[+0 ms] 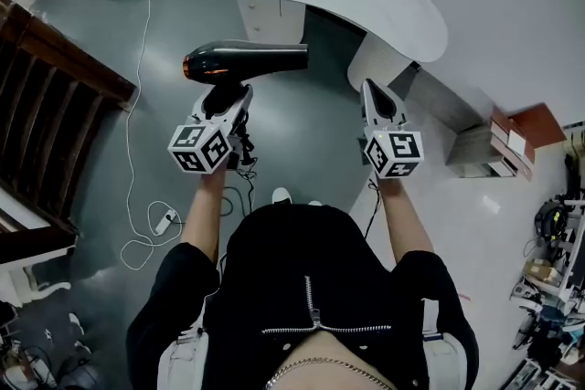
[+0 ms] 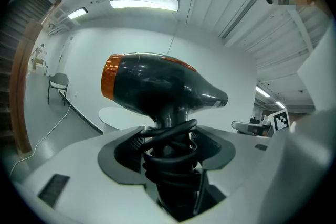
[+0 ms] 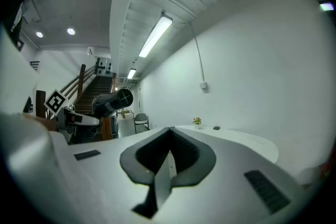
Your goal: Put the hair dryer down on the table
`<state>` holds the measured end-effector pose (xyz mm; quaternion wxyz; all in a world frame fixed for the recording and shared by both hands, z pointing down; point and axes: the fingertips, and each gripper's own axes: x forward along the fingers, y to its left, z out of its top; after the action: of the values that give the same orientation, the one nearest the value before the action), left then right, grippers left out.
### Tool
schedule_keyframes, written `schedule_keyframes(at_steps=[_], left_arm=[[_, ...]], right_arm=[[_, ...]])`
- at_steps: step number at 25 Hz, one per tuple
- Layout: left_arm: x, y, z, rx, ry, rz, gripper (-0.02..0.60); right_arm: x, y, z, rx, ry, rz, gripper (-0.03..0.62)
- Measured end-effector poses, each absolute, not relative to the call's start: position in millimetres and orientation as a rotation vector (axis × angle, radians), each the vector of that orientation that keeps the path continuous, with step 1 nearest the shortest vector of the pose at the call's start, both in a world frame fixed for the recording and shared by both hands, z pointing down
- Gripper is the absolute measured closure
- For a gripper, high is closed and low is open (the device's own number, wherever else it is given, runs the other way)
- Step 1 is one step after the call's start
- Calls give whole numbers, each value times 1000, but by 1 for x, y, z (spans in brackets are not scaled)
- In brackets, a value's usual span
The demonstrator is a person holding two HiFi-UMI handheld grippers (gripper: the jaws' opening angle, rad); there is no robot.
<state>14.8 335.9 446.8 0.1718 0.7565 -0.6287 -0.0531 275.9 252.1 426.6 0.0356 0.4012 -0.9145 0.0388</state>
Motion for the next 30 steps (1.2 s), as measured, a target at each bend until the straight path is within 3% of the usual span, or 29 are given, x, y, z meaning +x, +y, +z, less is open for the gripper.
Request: schedule_keyframes(at_steps=[16,30], left_arm=[[-29,308,466,2153,-1730,-140,298],[-57,179,461,2112,-1769,-99,298]], right_arm=[[227,236,453,1264,-2749,145,588],[186,92,451,1183,-2795,189,588]])
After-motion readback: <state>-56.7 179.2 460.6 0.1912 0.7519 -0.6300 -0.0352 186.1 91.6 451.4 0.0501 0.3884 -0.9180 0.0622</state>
